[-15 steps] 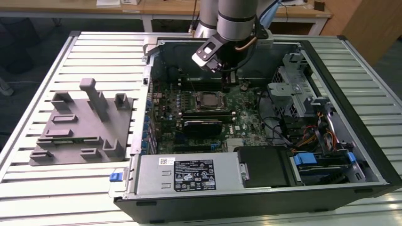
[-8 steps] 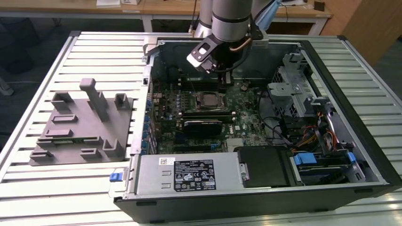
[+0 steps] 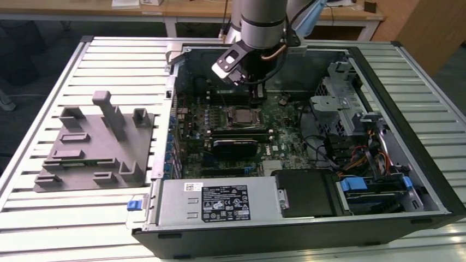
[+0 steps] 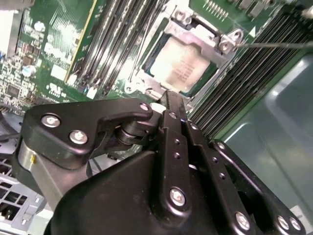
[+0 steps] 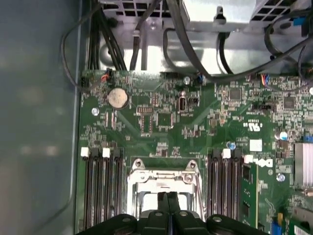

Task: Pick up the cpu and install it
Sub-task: 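Close the cpu cover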

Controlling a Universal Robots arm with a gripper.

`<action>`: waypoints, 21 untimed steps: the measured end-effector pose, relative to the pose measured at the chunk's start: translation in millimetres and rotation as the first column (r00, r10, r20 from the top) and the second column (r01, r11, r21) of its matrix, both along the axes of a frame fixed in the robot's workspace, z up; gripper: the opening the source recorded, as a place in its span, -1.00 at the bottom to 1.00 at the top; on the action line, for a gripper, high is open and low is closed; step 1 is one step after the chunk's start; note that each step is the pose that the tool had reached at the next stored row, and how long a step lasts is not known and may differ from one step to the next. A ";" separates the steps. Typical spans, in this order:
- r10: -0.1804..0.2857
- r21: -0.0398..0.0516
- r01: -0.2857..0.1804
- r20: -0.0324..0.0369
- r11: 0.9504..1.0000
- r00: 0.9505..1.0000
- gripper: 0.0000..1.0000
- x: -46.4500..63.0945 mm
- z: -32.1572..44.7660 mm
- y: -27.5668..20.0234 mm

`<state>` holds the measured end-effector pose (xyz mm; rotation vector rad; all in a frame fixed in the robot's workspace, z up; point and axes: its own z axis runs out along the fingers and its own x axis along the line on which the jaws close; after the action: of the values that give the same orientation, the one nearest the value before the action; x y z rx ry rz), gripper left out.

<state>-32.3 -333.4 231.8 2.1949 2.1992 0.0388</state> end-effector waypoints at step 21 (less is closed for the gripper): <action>0.001 0.000 -0.001 0.000 1.000 1.000 -0.79 -39.8 -22.4 -0.2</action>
<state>-72.1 -333.6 209.4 2.1943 2.1999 0.0386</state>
